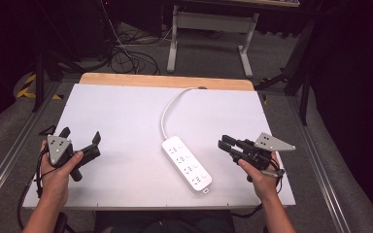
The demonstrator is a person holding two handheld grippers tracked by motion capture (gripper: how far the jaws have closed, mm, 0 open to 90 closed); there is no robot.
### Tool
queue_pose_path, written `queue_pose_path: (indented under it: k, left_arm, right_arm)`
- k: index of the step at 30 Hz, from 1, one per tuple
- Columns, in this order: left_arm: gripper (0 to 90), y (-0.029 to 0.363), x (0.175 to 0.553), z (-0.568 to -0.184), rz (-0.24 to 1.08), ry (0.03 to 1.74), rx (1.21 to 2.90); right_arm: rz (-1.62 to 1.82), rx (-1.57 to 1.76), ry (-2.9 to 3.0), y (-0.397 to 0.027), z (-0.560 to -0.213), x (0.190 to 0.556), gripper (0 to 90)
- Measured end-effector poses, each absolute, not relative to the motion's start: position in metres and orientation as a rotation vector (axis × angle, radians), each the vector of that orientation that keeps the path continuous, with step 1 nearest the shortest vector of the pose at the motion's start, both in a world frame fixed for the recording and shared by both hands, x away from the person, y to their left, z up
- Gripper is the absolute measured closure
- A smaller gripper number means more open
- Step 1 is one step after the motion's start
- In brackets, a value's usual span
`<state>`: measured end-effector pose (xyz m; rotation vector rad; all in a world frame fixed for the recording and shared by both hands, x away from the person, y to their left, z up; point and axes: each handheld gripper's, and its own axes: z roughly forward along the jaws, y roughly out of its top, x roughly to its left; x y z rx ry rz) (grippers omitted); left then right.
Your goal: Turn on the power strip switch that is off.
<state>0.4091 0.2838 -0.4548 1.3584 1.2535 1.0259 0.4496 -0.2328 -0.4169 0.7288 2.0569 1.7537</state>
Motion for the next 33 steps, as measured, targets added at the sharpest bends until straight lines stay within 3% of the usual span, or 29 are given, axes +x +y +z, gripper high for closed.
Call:
queue_pose_path:
  k: [8, 13, 15, 33]
  left_arm:
    - [3.8, 0.283, 0.410, -0.455, 1.021, 1.257, 1.354]
    - [3.8, 0.284, 0.410, -0.455, 1.019, 1.260, 1.353]
    - [3.7, 0.284, 0.410, -0.455, 1.018, 1.261, 1.351]
    - [2.5, 0.285, 0.410, -0.454, 1.024, 1.261, 1.342]
  right_arm:
    - [1.766, 0.745, 1.938, -0.237, -0.416, 0.451, 47.6]
    - [1.726, 0.709, 1.861, -0.236, -0.421, 0.455, 16.0]
    - [1.718, 0.690, 1.851, -0.235, -0.422, 0.456, 10.2]
    - [1.780, 0.745, 1.811, -0.241, -0.427, 0.459, 2.1]
